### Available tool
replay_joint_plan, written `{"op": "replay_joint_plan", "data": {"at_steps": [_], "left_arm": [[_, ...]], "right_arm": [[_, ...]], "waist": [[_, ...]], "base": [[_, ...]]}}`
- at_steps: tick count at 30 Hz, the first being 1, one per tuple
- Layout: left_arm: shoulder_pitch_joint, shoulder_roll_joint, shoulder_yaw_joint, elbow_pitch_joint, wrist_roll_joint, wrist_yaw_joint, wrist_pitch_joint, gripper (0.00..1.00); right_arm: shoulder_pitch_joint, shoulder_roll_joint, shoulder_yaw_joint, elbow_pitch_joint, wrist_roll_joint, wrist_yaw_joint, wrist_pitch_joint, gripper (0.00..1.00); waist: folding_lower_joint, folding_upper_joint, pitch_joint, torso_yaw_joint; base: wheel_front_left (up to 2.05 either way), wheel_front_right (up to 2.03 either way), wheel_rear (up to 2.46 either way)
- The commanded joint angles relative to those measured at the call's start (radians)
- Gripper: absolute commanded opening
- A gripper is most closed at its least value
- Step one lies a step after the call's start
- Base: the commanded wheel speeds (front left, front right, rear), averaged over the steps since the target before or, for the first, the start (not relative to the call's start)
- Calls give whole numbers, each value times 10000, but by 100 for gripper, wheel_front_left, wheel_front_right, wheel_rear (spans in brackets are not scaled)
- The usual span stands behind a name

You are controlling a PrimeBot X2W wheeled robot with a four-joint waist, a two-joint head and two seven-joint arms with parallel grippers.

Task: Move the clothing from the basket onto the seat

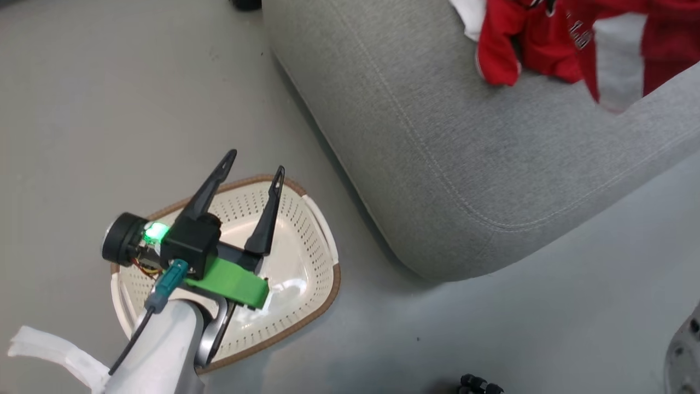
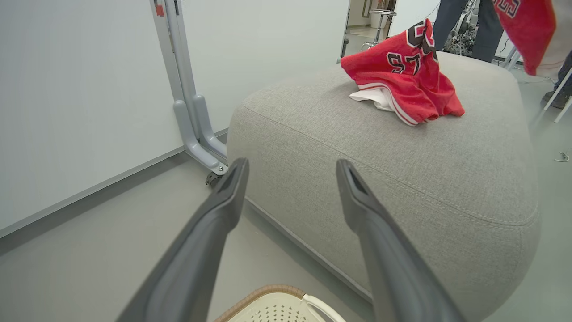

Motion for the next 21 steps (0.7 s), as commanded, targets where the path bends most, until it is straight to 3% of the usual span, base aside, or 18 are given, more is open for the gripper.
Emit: {"op": "replay_joint_plan", "data": {"at_steps": [1, 9, 12, 18, 19, 20, 21], "left_arm": [[-356, 131, 90, -94, 39, -31, 23, 100], [-1082, 278, 171, -491, 103, -11, 63, 100], [-1244, 252, 126, -483, 108, -36, 5, 100], [-1465, 148, 110, -218, 14, -14, -154, 100], [-1486, 120, 112, -114, -4, -3, -222, 100], [-1499, 79, 112, -23, -49, 2, -265, 100], [-1507, 38, 135, 64, -109, 10, -327, 100]], "right_arm": [[-452, -203, -126, 295, 173, -7, -30, 0], [-2061, -1485, -992, 3035, 454, -7, -30, 0], [-2054, -1666, -1139, 4081, 268, -7, -32, 0], [-1808, -1400, -1477, 5623, 69, -7, -30, 0], [-1706, -1331, -1496, 5888, 14, -7, -32, 13], [-1639, -1293, -1493, 6019, -12, -7, -30, 33], [-1576, -1243, -1457, 6075, -20, -7, -30, 85]], "waist": [[-1, 0, 1765, 1294], [-1, 0, 3173, 1806], [-1, 0, 3460, 1947], [-1, 0, 3575, 2178], [-1, 0, 3510, 2239], [-1, 0, 3440, 2289], [-1, 0, 3346, 2343]], "base": [[0, 0, 0], [0, 0, 0], [0, 0, 0], [0, 0, 0], [0, 0, 0], [0, 0, 0], [0, 0, 0]]}}
